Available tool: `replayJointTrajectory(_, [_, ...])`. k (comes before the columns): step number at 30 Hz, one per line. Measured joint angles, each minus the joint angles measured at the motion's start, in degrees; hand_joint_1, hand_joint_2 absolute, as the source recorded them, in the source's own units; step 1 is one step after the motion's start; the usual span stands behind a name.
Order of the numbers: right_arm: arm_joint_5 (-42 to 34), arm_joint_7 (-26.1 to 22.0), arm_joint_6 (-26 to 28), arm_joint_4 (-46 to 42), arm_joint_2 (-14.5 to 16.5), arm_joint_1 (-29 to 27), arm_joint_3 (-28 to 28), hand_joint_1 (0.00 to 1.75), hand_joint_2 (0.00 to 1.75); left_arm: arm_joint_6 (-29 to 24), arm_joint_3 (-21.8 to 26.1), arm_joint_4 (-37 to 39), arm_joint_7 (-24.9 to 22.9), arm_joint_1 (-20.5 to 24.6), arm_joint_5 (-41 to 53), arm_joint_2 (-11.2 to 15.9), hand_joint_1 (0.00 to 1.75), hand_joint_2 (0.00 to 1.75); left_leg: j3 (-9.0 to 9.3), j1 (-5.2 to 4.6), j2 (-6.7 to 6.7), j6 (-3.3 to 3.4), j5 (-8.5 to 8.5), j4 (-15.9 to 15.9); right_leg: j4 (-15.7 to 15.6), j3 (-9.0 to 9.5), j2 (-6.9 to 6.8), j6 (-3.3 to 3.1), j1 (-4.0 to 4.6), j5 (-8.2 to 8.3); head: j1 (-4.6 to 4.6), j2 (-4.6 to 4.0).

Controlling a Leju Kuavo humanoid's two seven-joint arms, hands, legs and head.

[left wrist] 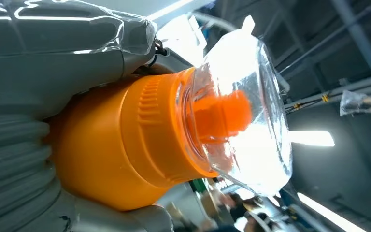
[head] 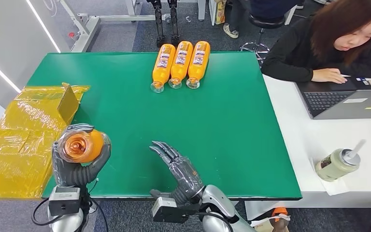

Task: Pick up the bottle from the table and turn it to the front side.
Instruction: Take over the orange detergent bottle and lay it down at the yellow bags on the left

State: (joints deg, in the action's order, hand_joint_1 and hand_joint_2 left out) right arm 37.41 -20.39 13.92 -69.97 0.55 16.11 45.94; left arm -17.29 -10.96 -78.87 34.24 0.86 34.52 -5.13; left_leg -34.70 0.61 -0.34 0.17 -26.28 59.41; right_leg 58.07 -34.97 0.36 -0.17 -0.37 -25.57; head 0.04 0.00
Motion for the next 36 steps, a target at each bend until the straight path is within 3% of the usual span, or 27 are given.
replayJointTrajectory(6, [-0.4, -0.3, 0.2, -0.1, -0.1, 0.0, 0.0, 0.0, 1.75, -7.9, -1.2, 0.8, -8.1, 1.8, 21.1, 3.7, 1.75, 1.75, 0.01, 0.0, 0.03, 0.0, 0.0, 0.0, 0.0, -0.02, 0.02, -0.01, 0.0, 0.01, -0.01, 0.0])
replayJointTrajectory(11, [-0.9, -0.8, 0.4, -0.1, -0.2, 0.0, 0.0, 0.0, 1.75, -10.3, -2.5, 4.2, -13.8, 3.4, 31.6, 6.5, 1.72, 1.75, 0.0, 0.0, 0.04, 0.0, 0.0, 0.0, 0.0, -0.03, 0.03, -0.03, 0.0, 0.02, 0.0, 0.0])
replayJointTrajectory(17, [-3.2, -1.3, -0.1, -0.4, -0.4, 0.4, 0.0, 0.0, 1.75, -17.1, -3.6, 26.4, -26.0, 11.2, 49.2, 9.1, 1.75, 1.75, 0.02, 0.0, 0.12, -0.11, 0.08, 0.0, 0.0, -0.07, 0.11, -0.14, 0.0, 0.1, -0.01, 0.0])
replayJointTrajectory(21, [-3.5, -1.2, -0.4, -0.6, -0.8, 0.6, 0.0, 0.0, 1.75, -18.9, -3.7, 38.9, -27.2, 15.2, 50.7, 9.6, 1.75, 1.75, 0.01, 0.01, 0.2, -0.17, 0.11, 0.0, 0.0, -0.12, 0.22, -0.19, 0.01, 0.13, -0.01, 0.0])
replayJointTrajectory(28, [-5.0, -1.2, -0.4, -0.8, -1.4, 0.7, 0.0, 0.0, 1.75, -16.2, -4.6, 49.1, -31.1, 19.1, 54.4, 10.2, 1.75, 1.75, -0.07, 0.01, 0.25, -0.19, 0.09, 0.0, 0.0, -0.21, 0.28, -0.2, 0.0, 0.13, 0.01, 0.0])
replayJointTrajectory(29, [-5.3, -1.2, -0.3, -0.9, -1.6, 0.7, 0.0, 0.0, 1.75, -15.3, -4.9, 50.3, -31.6, 19.9, 54.8, 10.4, 1.4, 1.75, -0.06, 0.02, 0.31, -0.21, 0.08, 0.0, 0.0, -0.22, 0.34, -0.23, 0.0, 0.15, 0.01, 0.0])
replayJointTrajectory(32, [-5.6, -1.2, -0.3, -1.4, -2.1, 0.5, 0.0, 0.0, 1.75, -12.3, -6.3, 53.7, -33.5, 22.3, 55.3, 11.2, 0.09, 1.75, 0.04, 0.04, 0.64, -0.3, 0.03, 0.0, 0.1, -0.25, 0.65, -0.37, 0.01, 0.25, 0.02, 0.0])
replayJointTrajectory(33, [-5.6, -1.2, -0.3, -1.6, -2.3, 0.4, 0.0, 0.0, 1.75, -11.3, -7.1, 54.6, -34.4, 23.0, 55.3, 11.5, 0.0, 1.75, 0.11, 0.05, 0.75, -0.35, 0.01, -0.1, 0.1, -0.26, 0.76, -0.41, 0.01, 0.27, 0.01, 0.0])
replayJointTrajectory(36, [-5.7, -1.1, -0.2, -2.4, -2.9, -0.5, 0.0, 0.0, 1.75, -9.4, -9.0, 56.7, -36.5, 24.8, 55.2, 12.9, 0.0, 1.75, 0.27, 0.05, 0.88, -0.49, 0.02, -0.2, 0.1, -0.26, 0.92, -0.48, 0.01, 0.29, -0.01, 0.0])
